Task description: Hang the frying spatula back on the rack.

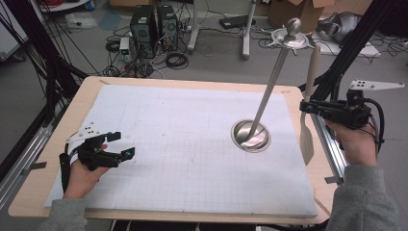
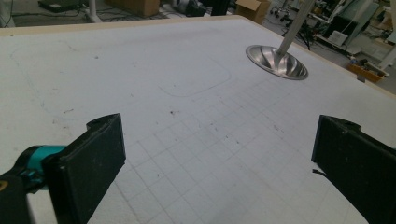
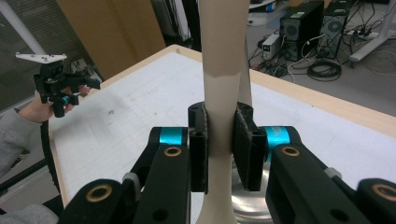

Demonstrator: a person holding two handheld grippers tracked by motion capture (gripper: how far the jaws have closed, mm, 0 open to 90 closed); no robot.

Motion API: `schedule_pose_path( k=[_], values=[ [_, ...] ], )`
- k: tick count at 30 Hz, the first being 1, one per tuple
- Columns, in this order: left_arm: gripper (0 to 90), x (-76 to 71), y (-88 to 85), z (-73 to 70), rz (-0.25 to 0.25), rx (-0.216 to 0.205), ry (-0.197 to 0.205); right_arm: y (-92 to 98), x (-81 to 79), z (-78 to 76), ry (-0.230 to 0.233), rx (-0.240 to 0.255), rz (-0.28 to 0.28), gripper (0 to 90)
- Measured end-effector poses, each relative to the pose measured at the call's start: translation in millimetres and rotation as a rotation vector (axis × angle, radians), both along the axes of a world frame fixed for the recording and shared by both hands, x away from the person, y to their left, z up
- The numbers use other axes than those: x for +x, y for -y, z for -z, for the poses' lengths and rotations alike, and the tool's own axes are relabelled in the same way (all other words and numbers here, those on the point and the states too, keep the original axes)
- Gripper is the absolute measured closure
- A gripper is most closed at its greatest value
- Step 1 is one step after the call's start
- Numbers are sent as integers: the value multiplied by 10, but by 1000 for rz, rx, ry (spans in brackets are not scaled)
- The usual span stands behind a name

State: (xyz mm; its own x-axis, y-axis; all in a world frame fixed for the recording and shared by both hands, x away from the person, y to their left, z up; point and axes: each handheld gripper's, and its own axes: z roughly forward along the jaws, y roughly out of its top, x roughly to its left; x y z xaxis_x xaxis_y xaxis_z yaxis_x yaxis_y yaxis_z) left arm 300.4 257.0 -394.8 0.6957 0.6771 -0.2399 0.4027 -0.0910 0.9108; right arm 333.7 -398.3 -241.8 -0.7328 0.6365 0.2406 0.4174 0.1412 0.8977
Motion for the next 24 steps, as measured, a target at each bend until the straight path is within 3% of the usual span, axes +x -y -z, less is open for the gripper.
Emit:
schedule_pose_path(
  k=[24],
  values=[
    [33, 0, -8, 5, 1, 6, -1, -153, 76, 15, -12, -35, -2, 779]
  ],
)
